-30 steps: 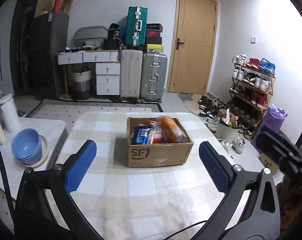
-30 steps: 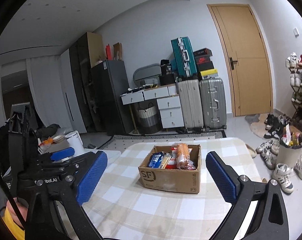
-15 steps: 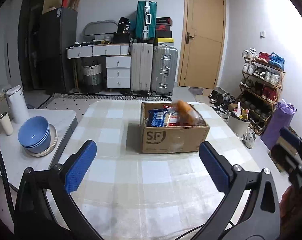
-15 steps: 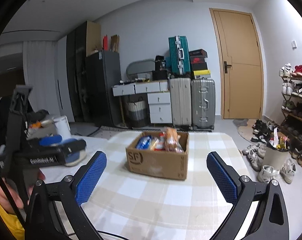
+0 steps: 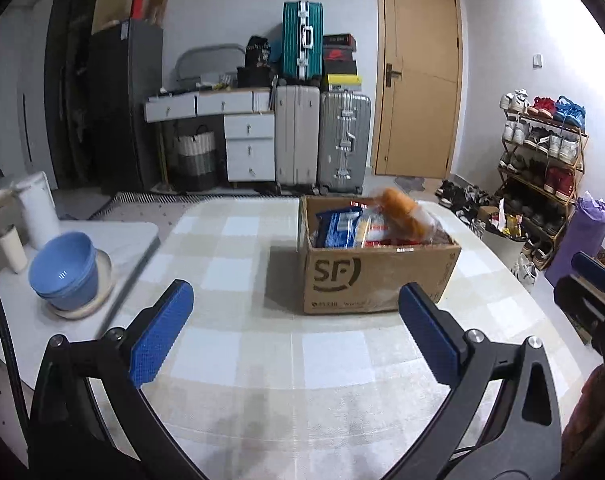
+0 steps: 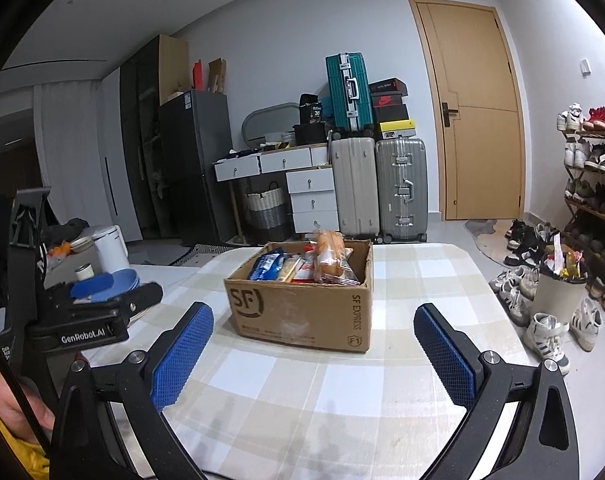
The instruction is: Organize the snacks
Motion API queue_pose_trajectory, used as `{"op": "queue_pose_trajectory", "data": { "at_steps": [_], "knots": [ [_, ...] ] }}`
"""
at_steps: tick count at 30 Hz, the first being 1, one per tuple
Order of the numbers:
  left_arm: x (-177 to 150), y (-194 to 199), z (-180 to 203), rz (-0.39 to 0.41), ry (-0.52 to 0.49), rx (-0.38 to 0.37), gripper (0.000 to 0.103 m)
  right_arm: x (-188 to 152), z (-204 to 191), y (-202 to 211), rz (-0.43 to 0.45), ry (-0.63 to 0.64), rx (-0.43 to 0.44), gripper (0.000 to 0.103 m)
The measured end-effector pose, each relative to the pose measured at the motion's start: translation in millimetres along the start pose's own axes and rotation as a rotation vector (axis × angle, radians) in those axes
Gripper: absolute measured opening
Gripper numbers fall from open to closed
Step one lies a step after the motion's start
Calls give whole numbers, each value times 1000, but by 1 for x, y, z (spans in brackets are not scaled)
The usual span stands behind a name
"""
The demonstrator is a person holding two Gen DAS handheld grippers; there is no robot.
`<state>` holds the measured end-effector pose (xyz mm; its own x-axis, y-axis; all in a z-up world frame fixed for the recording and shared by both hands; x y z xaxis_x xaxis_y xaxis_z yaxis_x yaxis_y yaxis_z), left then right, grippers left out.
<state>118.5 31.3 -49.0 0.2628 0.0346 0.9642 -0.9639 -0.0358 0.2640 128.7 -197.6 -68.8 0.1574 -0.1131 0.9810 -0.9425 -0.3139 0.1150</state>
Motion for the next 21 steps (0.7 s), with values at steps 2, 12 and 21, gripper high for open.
{"op": "queue_pose_trajectory", "data": {
  "at_steps": [2,12,21],
  "knots": [
    [-6,-11,-1,-12,8,3,103,-5,5,-8,-3,-14,-6,102],
    [-26,-42,-5,-26,26,17,103,-29,19,-27,-3,8,-29,102],
    [-42,-54,4,-45,14,0,103,-41,28,-30,-21,-30,-33,102]
  ]
}}
Point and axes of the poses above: each gripper's, at about its wrist camera, not at the fingertips, and y roughly against the way its jaws point, z to its right, x to its top, the point moved 5 cm from there along -y, roughly the way its jaws point, and after that the axes turned 13 degrees about z, right-handed, at the moved point
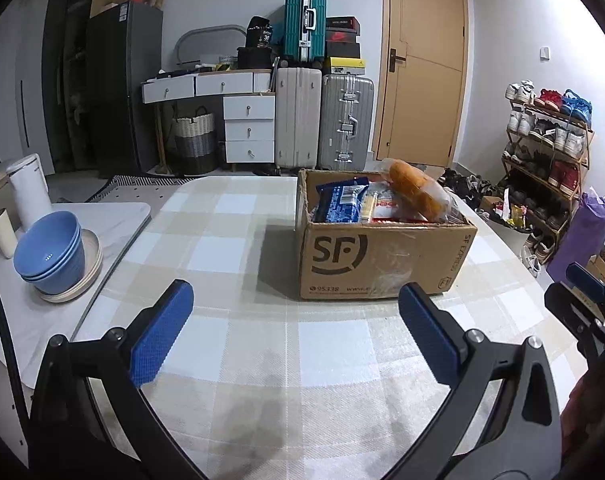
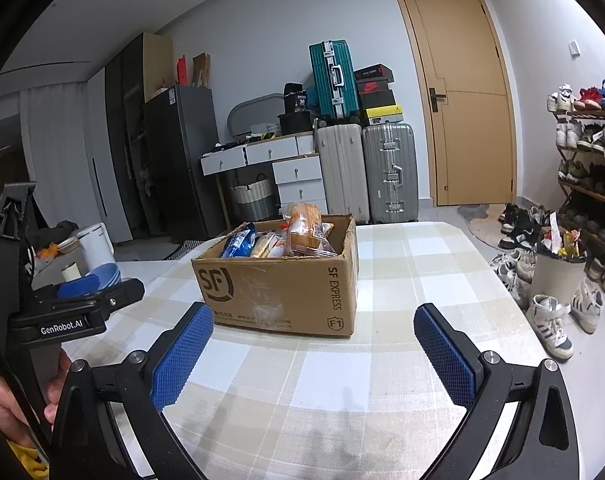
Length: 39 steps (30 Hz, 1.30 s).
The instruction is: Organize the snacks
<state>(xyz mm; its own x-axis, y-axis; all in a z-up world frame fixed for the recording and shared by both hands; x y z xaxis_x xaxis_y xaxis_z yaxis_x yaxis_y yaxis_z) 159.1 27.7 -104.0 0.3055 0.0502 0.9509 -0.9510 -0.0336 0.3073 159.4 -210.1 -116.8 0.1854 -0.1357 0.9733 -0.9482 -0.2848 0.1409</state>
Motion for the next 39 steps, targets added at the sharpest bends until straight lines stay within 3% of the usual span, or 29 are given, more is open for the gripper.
{"op": "queue_pose_trajectory", "data": {
  "at_steps": [39],
  "knots": [
    [-10,4,3,-8,12,8,103,-5,-7,13,-6,-3,5,102]
  ]
}}
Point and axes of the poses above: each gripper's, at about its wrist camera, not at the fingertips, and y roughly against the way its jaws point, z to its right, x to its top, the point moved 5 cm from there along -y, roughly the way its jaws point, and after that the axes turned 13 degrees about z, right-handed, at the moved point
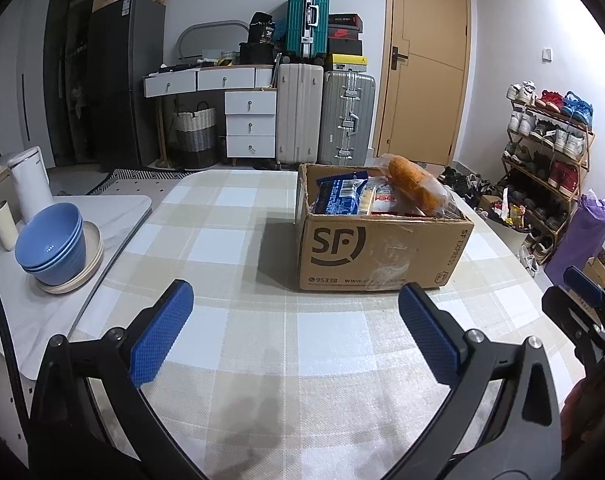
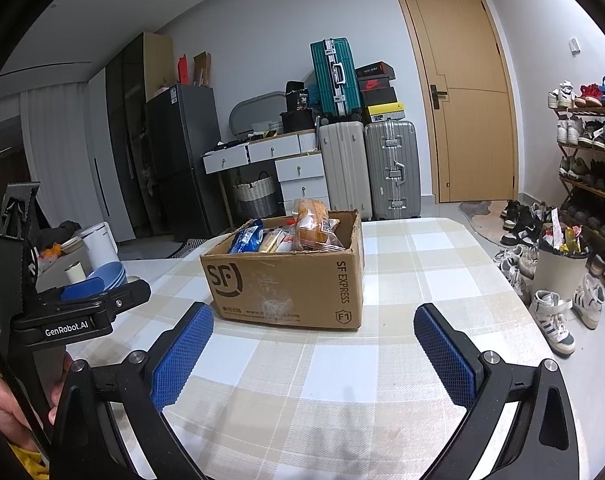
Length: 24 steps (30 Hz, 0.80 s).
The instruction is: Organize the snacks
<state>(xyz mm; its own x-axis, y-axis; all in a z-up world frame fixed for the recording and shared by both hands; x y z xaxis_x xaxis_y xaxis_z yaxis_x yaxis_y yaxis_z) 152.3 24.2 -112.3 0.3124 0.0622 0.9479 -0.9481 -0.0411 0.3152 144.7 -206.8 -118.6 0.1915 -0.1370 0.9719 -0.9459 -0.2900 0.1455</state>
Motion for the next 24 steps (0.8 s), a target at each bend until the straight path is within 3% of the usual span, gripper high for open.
{"op": "queue_pose_trajectory", "data": {
  "at_steps": [24],
  "knots": [
    [-2,7,9,7,-14,1,103,-2,-2,0,-3,-11,3,102]
  ]
}}
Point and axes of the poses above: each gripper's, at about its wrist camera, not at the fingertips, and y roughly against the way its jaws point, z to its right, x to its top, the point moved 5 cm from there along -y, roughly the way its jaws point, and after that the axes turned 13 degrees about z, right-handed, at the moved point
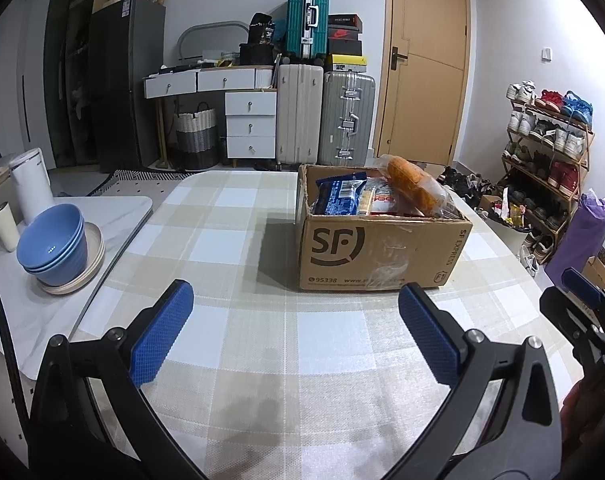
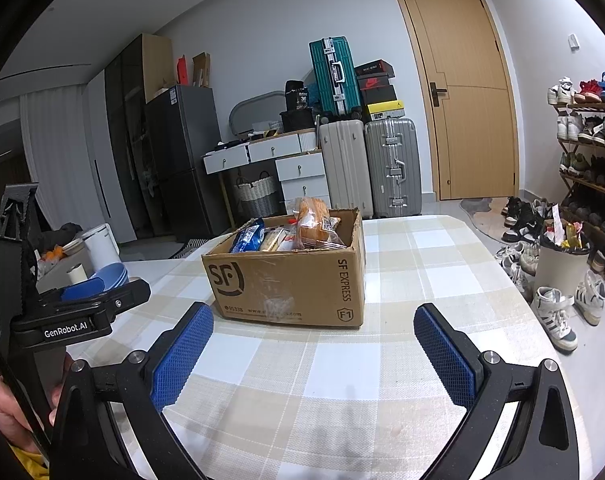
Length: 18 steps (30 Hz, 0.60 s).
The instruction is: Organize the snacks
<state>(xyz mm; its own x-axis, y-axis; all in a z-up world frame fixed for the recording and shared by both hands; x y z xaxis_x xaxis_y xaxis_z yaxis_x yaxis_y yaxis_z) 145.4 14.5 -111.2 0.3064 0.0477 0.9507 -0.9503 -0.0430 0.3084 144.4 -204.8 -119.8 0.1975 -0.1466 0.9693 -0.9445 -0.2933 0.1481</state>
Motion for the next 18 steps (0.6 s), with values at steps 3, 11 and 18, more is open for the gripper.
{"op": "queue_pose_trajectory", "data": {
  "at_steps": [3,11,18],
  "knots": [
    [0,2,4,0,-3,-10,103,0,0,0,-1,1,0,102],
    [-1,0,0,-31,29,-14,103,0,1,-1,-4,-4,-1,102],
    [-11,-11,-15,-84,54,28,103,-2,3,0,-10,-22,-2,102]
  ]
}}
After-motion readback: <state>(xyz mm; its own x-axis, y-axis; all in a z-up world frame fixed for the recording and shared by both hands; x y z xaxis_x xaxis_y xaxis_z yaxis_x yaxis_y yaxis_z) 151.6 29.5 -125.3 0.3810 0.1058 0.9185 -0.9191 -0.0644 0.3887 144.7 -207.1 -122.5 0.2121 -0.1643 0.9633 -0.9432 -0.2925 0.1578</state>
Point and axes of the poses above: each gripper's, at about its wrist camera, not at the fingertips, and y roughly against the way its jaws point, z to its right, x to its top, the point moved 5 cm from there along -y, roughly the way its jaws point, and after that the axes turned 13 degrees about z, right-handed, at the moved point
